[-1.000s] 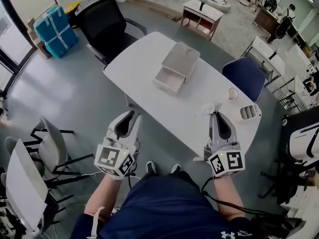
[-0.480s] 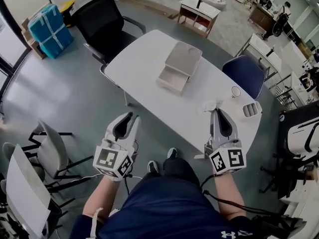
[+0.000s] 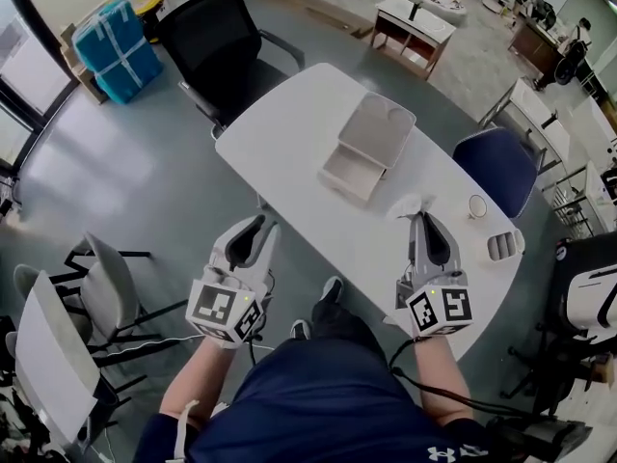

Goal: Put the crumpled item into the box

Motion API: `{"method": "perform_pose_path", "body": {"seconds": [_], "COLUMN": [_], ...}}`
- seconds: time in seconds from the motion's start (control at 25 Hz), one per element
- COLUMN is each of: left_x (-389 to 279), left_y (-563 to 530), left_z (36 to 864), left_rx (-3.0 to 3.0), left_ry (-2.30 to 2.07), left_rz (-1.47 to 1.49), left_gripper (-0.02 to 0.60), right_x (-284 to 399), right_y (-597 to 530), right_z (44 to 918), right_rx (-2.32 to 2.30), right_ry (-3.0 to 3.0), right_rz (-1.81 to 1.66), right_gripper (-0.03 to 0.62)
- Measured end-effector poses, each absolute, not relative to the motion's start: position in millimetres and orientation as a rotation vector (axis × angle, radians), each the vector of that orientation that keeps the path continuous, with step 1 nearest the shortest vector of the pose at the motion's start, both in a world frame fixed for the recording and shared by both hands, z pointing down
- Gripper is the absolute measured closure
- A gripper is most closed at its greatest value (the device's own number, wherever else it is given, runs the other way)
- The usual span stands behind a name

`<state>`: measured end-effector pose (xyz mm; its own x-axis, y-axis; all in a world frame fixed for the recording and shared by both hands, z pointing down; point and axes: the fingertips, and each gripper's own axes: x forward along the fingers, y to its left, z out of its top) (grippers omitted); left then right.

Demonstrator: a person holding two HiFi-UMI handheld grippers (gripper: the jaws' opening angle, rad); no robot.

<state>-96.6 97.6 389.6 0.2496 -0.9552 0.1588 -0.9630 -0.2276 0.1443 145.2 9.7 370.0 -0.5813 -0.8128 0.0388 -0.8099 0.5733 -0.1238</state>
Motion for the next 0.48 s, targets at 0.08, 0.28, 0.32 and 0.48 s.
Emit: {"method": "perform_pose_path", "body": {"seconds": [0.08, 0.28, 0.32, 0.48], "left_x": [-101.7, -110.5, -111.3, -112.9], "left_y": [81.4, 43.8, 37.9, 16.5], "left_z": [388.0, 388.6, 390.1, 396.3], "left_rx": [2.295, 2.263, 2.257, 2.244], "left_ry": [-1.822, -1.845, -1.845, -1.839], "left_rz": [0.066, 0.092, 0.1, 0.126], "left_gripper": [0.479, 0.479, 0.479, 0.479], "right_x": [140.3, 125.2, 122.6, 114.5], "right_y": [-9.8, -52.9, -59.1, -77.6], "right_z": [373.5, 382.9, 385.3, 395.4], "right_rx": [-1.413, -1.369, -1.363, -1.35], "right_ry": [2.765, 2.78, 2.784, 2.793], "right_rz": [-0.226, -0.286, -0.297, -0.337], "right_gripper": [0.582, 0.58, 0.58, 0.58]}}
